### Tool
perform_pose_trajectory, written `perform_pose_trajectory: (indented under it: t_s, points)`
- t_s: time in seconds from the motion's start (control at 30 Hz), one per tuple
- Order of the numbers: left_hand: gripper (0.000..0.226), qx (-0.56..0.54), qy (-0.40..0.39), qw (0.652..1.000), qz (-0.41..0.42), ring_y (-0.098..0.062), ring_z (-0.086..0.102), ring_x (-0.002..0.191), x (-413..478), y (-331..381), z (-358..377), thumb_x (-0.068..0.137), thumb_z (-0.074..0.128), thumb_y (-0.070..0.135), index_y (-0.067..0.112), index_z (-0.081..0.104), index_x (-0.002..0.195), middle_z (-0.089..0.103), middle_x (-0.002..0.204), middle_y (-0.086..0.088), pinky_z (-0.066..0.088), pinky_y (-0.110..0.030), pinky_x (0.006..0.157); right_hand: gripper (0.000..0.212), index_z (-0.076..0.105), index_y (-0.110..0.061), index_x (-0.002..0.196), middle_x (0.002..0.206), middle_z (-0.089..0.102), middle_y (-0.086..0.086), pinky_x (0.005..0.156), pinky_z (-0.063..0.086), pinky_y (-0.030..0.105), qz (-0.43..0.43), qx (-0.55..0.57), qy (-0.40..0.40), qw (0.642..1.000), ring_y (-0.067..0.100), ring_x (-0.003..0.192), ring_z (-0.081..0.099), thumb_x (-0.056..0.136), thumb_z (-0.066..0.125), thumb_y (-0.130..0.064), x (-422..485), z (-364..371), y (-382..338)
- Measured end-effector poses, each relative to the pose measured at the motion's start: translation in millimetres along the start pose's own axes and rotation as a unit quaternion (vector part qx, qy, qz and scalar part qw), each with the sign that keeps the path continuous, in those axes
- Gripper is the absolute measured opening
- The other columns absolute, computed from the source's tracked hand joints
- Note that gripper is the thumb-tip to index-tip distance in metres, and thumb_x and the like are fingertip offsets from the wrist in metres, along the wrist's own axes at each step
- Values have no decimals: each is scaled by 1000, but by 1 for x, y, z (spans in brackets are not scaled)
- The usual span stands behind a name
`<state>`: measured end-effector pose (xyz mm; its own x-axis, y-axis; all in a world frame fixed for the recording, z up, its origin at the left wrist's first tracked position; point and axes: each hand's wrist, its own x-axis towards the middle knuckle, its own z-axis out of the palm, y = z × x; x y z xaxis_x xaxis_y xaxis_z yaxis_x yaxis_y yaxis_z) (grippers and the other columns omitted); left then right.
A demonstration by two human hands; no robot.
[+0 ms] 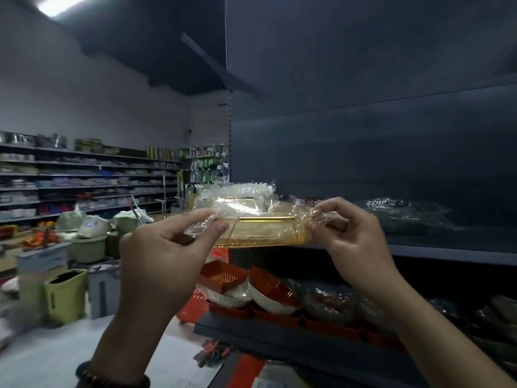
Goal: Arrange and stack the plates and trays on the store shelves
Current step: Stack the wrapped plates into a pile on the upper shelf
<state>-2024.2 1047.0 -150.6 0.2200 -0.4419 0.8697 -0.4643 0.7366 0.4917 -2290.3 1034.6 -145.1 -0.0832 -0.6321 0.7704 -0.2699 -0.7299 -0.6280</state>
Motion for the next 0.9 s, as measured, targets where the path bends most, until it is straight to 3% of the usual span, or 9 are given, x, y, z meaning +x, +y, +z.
perform_pose_trajectory:
  t_s: [0.1, 0.2, 0.33, 0.4, 0.47, 0.57, 0.67, 0.77, 0.9]
  points:
    - [21, -30, -24, 999, -12, -3, 63, 45, 26, 0, 17, 75, 83, 58, 59, 70, 92, 73, 61, 19, 51, -17, 49, 11, 71, -18, 94, 77, 75, 1, 60, 52, 25, -30, -39, 23, 999, 10, 65, 66, 93, 80, -13, 24, -12, -10]
    - [20, -56, -60, 996, -35, -19, 77, 66, 54, -19, 44, 75, 85, 61, 53, 78, 93, 79, 71, 11, 66, -45, 65, 10, 72, -22, 93, 84, 78, 1, 56, 50, 19, -32, -76, 46, 996, 4, 62, 67, 93, 80, -17, 46, -24, -10]
    - [36, -108, -85, 989, -49, -34, 79, 75, 86, -49, 94, 76, 88, 61, 39, 84, 104, 81, 78, 5, 66, -59, 73, 12, 72, -30, 89, 90, 80, -6, 62, 56, 30, -22, -135, 82, 987, 7, 74, 75, 91, 83, -25, 75, -36, 10]
    - [34, -123, -87, 987, -53, -30, 79, 73, 96, -56, 122, 79, 88, 56, 34, 84, 105, 81, 77, 6, 66, -55, 73, 13, 73, -32, 89, 93, 80, -7, 68, 62, 38, -13, -155, 99, 983, 14, 79, 78, 90, 84, -27, 89, -43, 22]
    - [25, -126, -100, 985, -56, -18, 79, 72, 102, -62, 149, 85, 86, 47, 31, 83, 105, 81, 78, 13, 67, -42, 70, 13, 73, -32, 88, 95, 80, -9, 73, 65, 46, 4, -179, 119, 976, 23, 77, 78, 88, 86, -27, 103, -50, 35]
    - [13, -132, -122, 982, -57, -4, 78, 76, 112, -78, 185, 90, 84, 37, 30, 81, 102, 81, 81, 15, 63, -27, 67, 15, 74, -32, 85, 91, 79, -12, 75, 64, 45, 22, -207, 138, 968, 20, 76, 76, 86, 87, -26, 121, -56, 57]
    - [10, -134, -139, 978, -73, -5, 78, 76, 125, -97, 216, 91, 83, 36, 31, 79, 99, 81, 81, 14, 63, -29, 68, 14, 74, -34, 84, 89, 78, -15, 79, 62, 38, 37, -233, 146, 961, 11, 81, 75, 86, 87, -28, 142, -60, 82]
    - [13, -131, -151, 976, -91, -13, 77, 75, 135, -119, 245, 92, 81, 40, 32, 78, 101, 81, 82, 10, 62, -33, 68, 12, 74, -31, 85, 92, 78, -16, 81, 62, 38, 60, -251, 155, 954, 14, 80, 75, 86, 85, -27, 163, -60, 108]
    - [7, -113, -174, 973, -101, -14, 72, 72, 141, -148, 276, 93, 79, 36, 32, 76, 97, 80, 81, 4, 53, -31, 66, 10, 73, -30, 85, 90, 76, -18, 81, 57, 32, 65, -292, 161, 941, 7, 82, 72, 88, 82, -25, 178, -55, 142]
